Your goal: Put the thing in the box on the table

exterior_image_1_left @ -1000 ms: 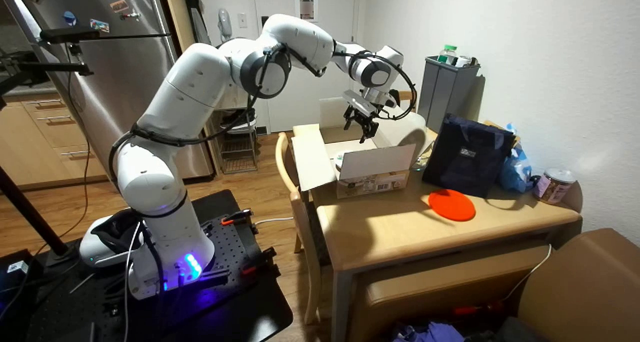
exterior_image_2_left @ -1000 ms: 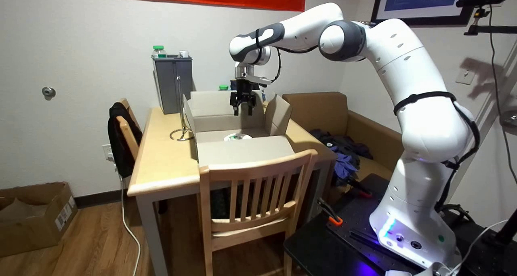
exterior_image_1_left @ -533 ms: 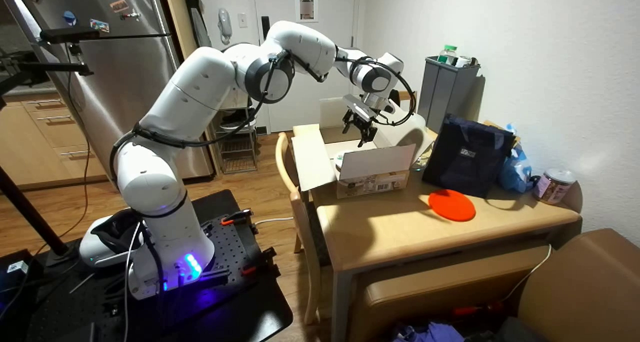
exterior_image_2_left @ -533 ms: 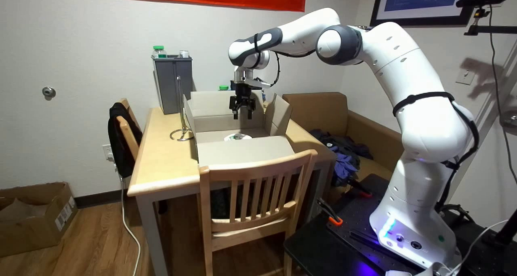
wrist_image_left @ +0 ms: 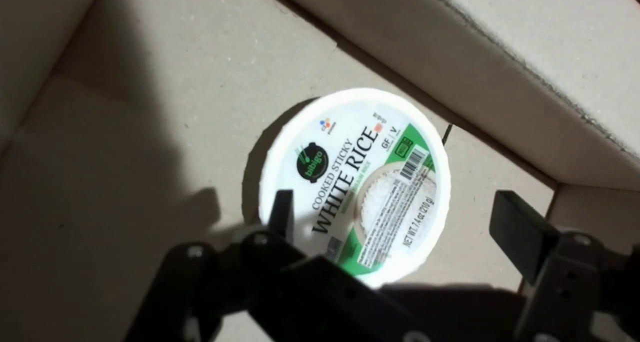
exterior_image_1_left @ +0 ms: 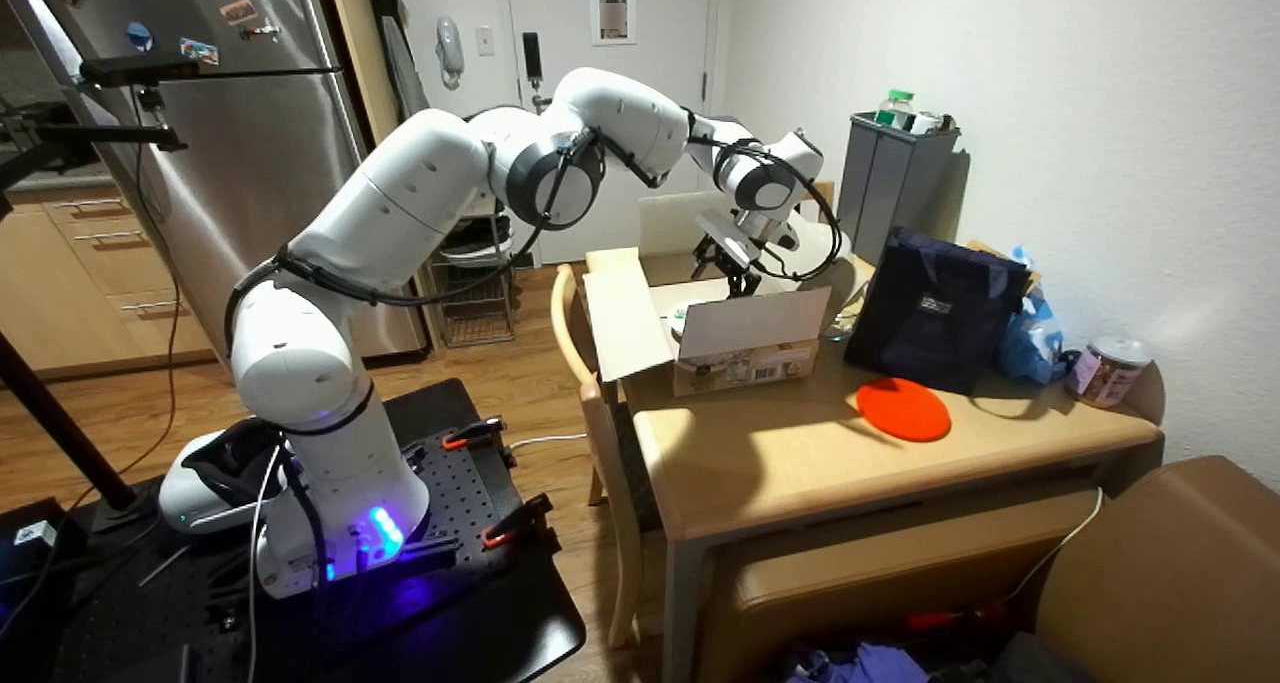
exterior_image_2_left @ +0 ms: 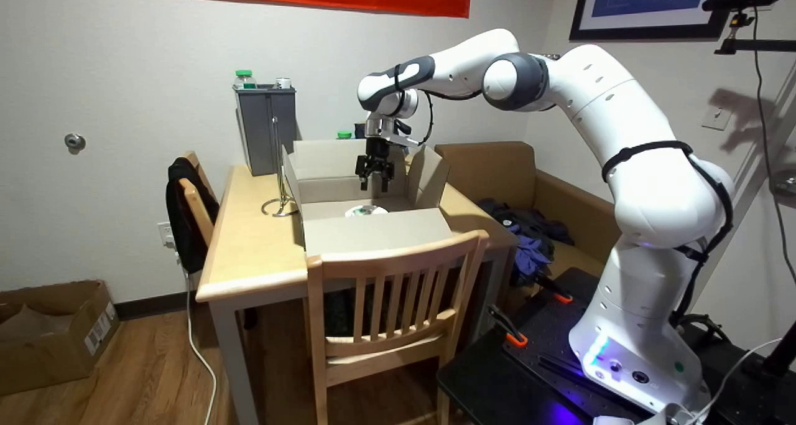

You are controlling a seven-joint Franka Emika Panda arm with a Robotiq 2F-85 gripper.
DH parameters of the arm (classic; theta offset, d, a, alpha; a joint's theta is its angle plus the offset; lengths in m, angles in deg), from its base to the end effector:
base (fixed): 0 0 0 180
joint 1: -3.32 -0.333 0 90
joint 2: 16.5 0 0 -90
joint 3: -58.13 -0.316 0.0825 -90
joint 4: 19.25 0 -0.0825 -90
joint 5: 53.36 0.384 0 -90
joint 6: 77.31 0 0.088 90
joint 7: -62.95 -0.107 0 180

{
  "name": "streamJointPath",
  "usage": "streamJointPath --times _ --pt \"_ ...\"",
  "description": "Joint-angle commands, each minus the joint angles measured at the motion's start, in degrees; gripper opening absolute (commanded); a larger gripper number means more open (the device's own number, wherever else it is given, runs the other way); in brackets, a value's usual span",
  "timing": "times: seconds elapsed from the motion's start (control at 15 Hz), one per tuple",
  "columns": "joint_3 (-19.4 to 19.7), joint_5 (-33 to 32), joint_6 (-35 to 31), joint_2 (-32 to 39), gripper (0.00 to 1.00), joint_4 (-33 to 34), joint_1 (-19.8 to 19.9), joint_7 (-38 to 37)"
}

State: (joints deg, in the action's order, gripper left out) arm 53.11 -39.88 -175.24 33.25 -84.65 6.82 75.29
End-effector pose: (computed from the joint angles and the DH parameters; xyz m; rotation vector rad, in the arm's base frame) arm 0.7309 0.0234 0.2628 -2.7853 -0.2135 0.3768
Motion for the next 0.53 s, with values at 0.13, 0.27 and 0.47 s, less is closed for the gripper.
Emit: streamJointPath --times 0.13,0.27,0.47 --pt "-1.15 0.10 1.52 5.30 1.00 7.71 0.60 0.40" --pt "-1.26 -0.26 2.00 6.92 1.00 9.44 0.22 0.21" --pt "-1.14 -1.05 2.77 9.37 1.00 11.70 -0.39 -0.01"
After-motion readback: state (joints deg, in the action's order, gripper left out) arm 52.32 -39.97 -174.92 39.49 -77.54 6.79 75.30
